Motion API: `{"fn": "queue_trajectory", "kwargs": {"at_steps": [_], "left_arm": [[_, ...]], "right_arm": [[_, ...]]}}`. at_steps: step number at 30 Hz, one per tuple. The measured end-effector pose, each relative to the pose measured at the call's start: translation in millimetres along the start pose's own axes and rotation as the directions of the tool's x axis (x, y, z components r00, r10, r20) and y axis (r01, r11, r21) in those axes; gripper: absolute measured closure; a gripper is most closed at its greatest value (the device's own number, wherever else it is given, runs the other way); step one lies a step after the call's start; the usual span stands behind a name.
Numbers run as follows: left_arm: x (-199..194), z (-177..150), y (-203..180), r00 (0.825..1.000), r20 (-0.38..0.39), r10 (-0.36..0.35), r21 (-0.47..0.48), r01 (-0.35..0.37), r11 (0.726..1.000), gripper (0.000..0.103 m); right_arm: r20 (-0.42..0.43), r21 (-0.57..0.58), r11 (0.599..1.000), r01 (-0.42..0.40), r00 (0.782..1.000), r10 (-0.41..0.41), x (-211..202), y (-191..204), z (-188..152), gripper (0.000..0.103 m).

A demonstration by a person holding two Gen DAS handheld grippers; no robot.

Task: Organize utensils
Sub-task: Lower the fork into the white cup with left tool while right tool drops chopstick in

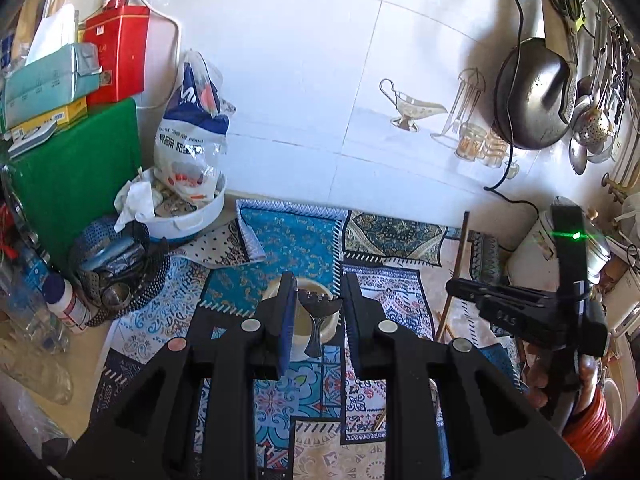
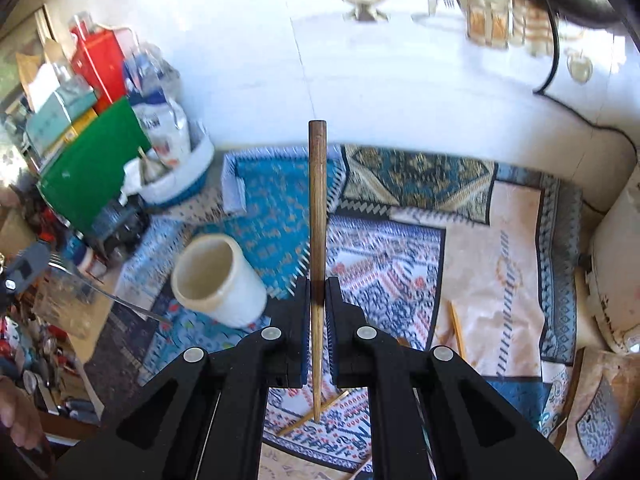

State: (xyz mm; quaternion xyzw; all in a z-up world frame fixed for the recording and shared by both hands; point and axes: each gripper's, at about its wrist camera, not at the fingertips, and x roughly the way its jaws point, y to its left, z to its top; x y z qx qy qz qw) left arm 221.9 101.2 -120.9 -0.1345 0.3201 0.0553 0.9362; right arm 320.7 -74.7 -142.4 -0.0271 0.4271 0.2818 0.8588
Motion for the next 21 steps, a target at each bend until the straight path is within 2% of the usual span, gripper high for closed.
{"fn": "queue_trajectory", "kwargs": {"at_steps": [4, 10, 15, 21], "left_arm": [[2, 11, 3, 1.000, 0.022, 0.017, 0.010, -0.017, 1.000, 0.081], [7, 26, 10, 0.998, 0.049, 0.038, 0.013, -0.039, 0.999, 0.081], [15, 37, 15, 0.997, 0.059, 0.048, 0.011, -0.049, 0.999, 0.081], [34, 43, 22, 0.998, 0.036, 0.048, 0.004, -0.048, 0.999, 0.081]], "right_arm": [[0.071, -0.027, 0.999, -0.028, 0.997, 0.029, -15, 16, 20, 0.096], [0.129, -0.057, 0.995, -0.086, 0.987, 0.093, -18, 38, 46, 0.096], [0.136, -0.077, 0.990, -0.122, 0.982, 0.132, -4, 55, 63, 0.096], [0.106, -0.088, 0.985, -0.148, 0.982, 0.157, 26, 69, 75, 0.096]]}}
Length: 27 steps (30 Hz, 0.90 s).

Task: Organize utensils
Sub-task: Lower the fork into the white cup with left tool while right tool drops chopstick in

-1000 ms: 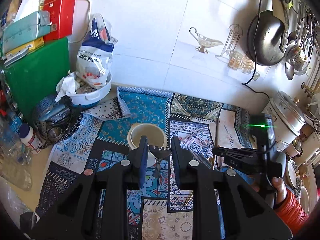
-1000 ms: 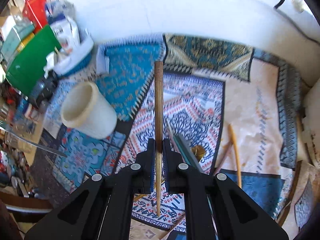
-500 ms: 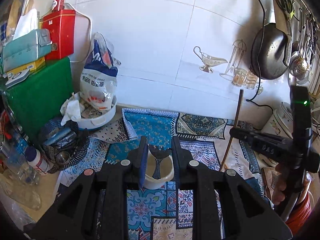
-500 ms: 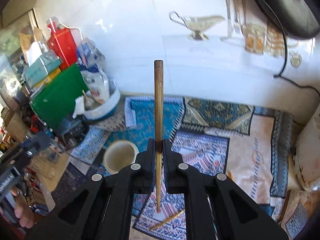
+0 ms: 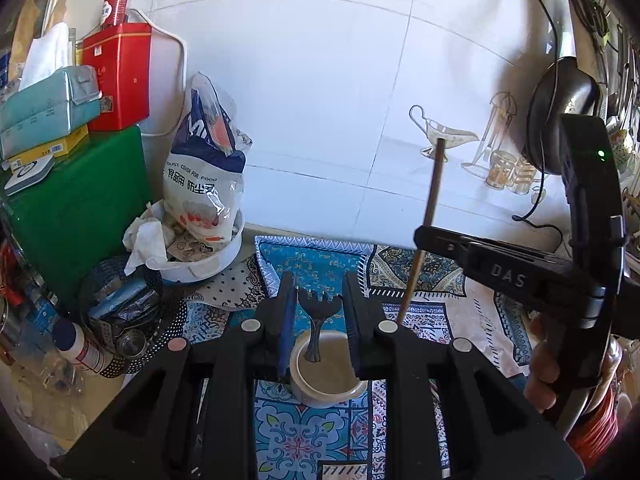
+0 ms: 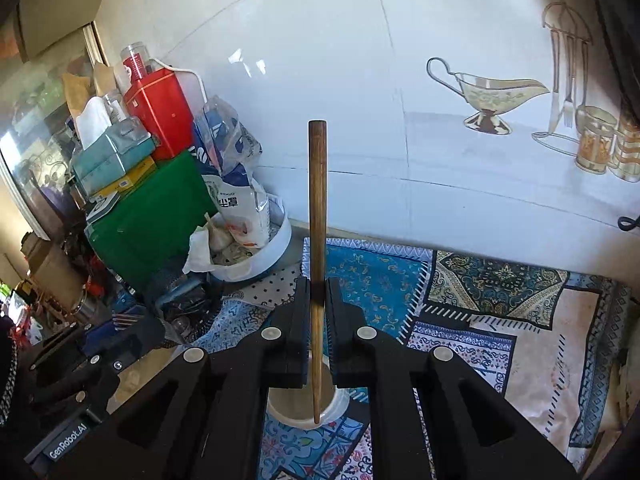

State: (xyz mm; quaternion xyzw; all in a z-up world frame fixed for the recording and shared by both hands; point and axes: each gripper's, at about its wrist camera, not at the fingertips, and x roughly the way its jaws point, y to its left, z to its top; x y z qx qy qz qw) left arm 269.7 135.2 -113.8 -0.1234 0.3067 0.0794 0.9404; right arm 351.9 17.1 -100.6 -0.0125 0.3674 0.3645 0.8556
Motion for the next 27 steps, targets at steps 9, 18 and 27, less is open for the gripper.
{"fn": "queue_trajectory", "kwargs": {"at_steps": [9, 18, 27], "left_arm": [[47, -9, 10, 0.992, -0.123, -0.033, -0.044, 0.027, 0.999, 0.081], [86, -32, 17, 0.962, -0.268, -0.058, -0.066, 0.042, 0.997, 0.081], [103, -34, 20, 0.946, -0.318, -0.061, -0.067, 0.042, 0.997, 0.081]], "right_arm": [[-0.099, -0.014, 1.000, -0.013, 0.995, 0.012, 46, -2, -9, 0.096], [-0.206, -0.041, 0.999, -0.010, 0.979, 0.001, 68, -4, -29, 0.096], [-0.249, -0.045, 0.999, -0.009, 0.969, -0.003, 72, -7, -34, 0.096]]}}
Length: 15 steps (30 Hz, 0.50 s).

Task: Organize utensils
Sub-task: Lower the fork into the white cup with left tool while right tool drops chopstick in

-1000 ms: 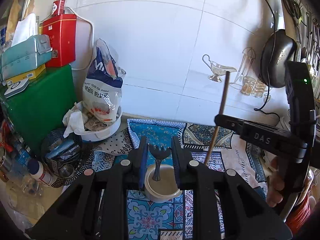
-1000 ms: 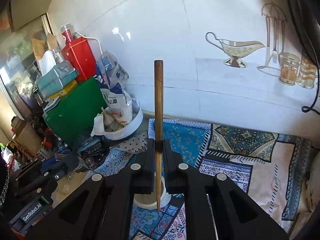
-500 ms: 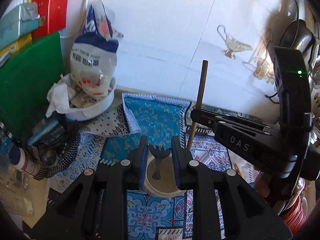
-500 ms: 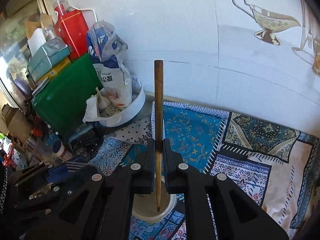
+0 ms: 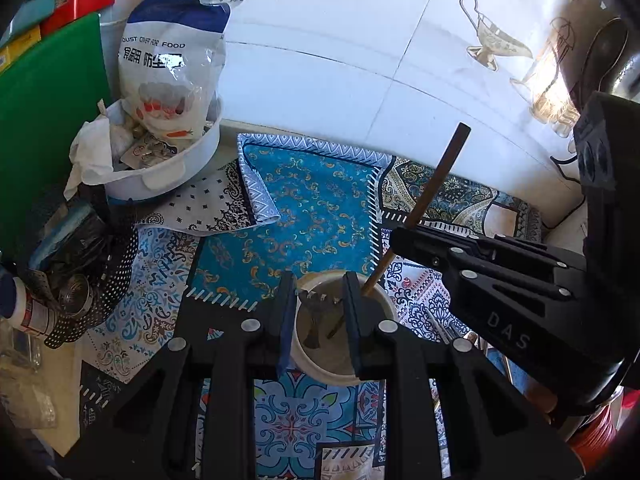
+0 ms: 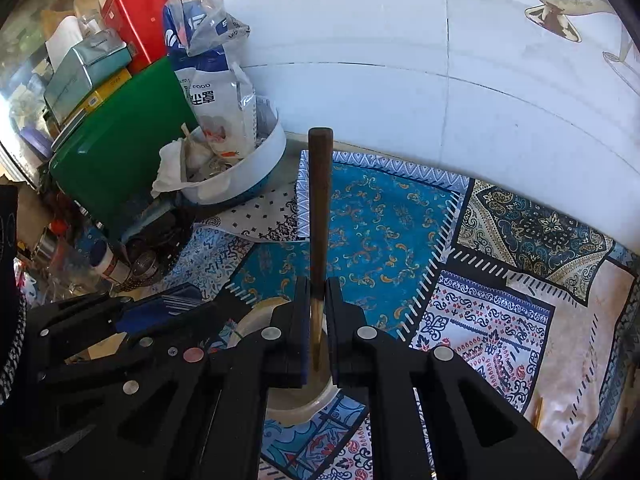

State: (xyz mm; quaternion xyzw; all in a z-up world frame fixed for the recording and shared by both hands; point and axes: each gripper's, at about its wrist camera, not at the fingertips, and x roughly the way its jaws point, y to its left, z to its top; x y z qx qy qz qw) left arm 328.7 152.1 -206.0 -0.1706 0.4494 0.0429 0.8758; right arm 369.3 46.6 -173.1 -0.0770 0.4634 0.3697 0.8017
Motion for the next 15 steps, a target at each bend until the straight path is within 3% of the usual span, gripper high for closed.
{"fn": "queue_trajectory", "kwargs": {"at_steps": [5, 9, 15], "left_arm": [[0, 2, -2, 1.000, -0.002, -0.009, 0.007, 0.009, 1.000, 0.081], [-7, 4, -7, 1.000, 0.020, 0.003, 0.026, -0.003, 1.000, 0.081], [-25, 3, -13, 0.999, 0.054, -0.006, 0.034, 0.005, 0.999, 0.081]], "right_arm": [[-0.008, -0.006, 1.000, 0.012, 1.000, -0.012, -3, -1, -1, 0.096], [-0.004, 0.000, 1.000, 0.011, 1.000, -0.011, -9, -1, -3, 0.086], [0.038, -0.011, 0.999, 0.041, 0.998, -0.041, -33, 1, -8, 0.084]]}}
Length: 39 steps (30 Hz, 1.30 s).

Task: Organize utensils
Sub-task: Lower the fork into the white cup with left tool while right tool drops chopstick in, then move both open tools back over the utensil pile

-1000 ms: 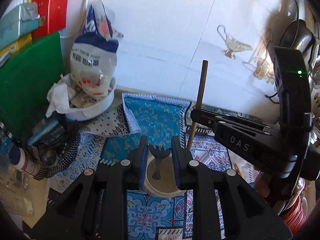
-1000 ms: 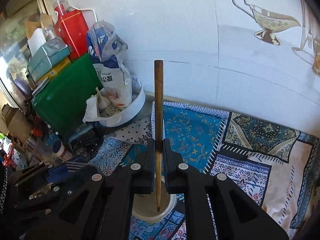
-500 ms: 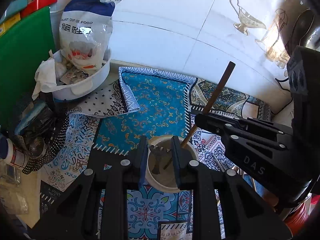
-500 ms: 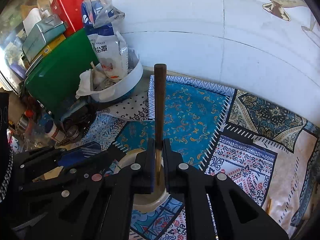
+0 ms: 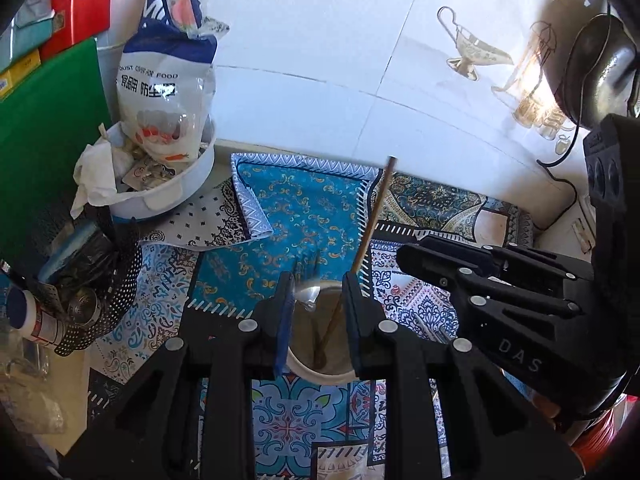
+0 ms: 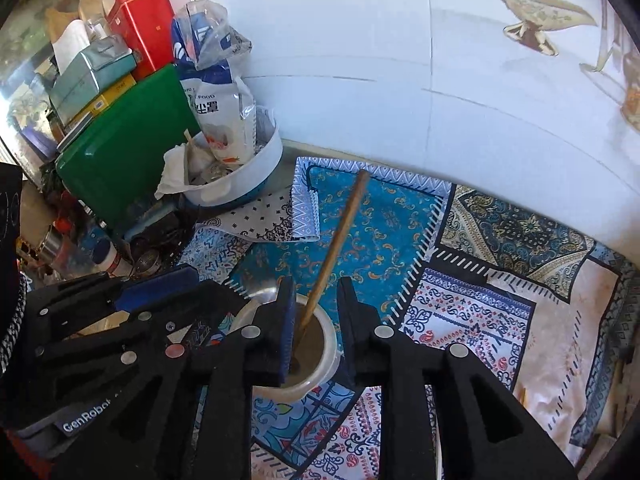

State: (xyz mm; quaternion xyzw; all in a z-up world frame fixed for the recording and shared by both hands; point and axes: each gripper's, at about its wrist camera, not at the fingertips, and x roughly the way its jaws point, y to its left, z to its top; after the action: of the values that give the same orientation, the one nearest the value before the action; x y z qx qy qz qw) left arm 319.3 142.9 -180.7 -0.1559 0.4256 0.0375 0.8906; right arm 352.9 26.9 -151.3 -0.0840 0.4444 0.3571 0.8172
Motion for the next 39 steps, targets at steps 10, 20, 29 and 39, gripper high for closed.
{"fn": "queue_trajectory", "kwargs": {"at_steps": [10, 20, 29, 39], "left_arm": [[-45, -9, -23, 0.997, 0.082, -0.007, 0.053, 0.003, 0.999, 0.077], [-61, -30, -58, 0.995, 0.088, -0.042, 0.138, 0.029, 0.990, 0.061], [-31, -53, -90, 0.997, -0.015, -0.078, 0.197, 0.079, 0.977, 0.060], [18, -85, -108, 0.988, -0.143, -0.059, 0.219, 0.090, 0.971, 0.060]], "right_arm": [[0.082, 0.007, 0.997, 0.076, 0.994, -0.076, -53, -5, -17, 0.080], [0.112, 0.066, 0.984, 0.164, 0.979, -0.171, -94, -27, -54, 0.067], [0.021, 0.163, 0.954, 0.250, 0.966, -0.257, -99, -70, -100, 0.067], [-0.172, 0.236, 0.941, 0.242, 0.964, -0.205, -55, -104, -158, 0.067]]}}
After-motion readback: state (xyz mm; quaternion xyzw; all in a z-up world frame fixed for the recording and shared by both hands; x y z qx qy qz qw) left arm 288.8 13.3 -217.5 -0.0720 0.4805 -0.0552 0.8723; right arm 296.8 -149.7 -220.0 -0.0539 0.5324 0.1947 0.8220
